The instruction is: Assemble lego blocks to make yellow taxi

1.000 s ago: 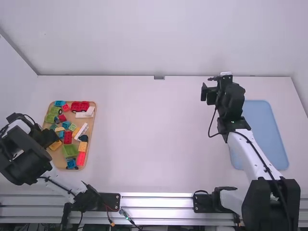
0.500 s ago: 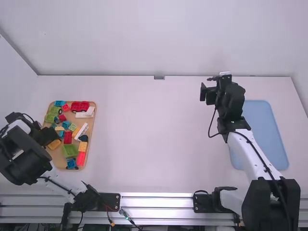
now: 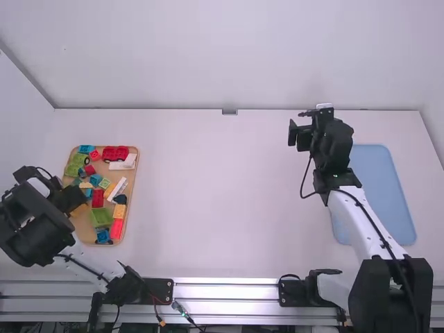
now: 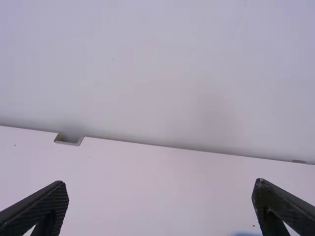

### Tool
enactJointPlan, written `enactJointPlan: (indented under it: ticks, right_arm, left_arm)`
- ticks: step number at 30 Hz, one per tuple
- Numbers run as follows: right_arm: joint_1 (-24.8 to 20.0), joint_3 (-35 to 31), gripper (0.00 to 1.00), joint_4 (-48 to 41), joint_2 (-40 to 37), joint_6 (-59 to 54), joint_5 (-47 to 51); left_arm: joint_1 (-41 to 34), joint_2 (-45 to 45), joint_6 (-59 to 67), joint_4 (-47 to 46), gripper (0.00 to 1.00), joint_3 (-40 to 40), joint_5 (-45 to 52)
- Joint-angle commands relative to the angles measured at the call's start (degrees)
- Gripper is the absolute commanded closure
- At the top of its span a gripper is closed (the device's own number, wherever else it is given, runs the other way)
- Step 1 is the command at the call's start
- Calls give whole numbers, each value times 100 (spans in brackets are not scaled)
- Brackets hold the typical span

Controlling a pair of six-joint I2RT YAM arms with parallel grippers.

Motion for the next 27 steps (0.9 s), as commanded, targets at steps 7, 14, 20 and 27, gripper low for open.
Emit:
enactJointPlan:
  ticks: [7,14,20,27]
  right_arm:
    - [33,208,1,-20,42,24,2]
    - [37,208,1,-22,42,24,2]
    - [37,208,1,-24,42,24,2]
    - [35,208,1,-68,42,26,4]
  left_arm:
    - [-24,114,208,474,21,-332,87]
    - [-26,116,210,573,33,-376,240]
    - [-24,116,186,555,39,-376,192]
    - [-26,116,146,551,46,-352,179]
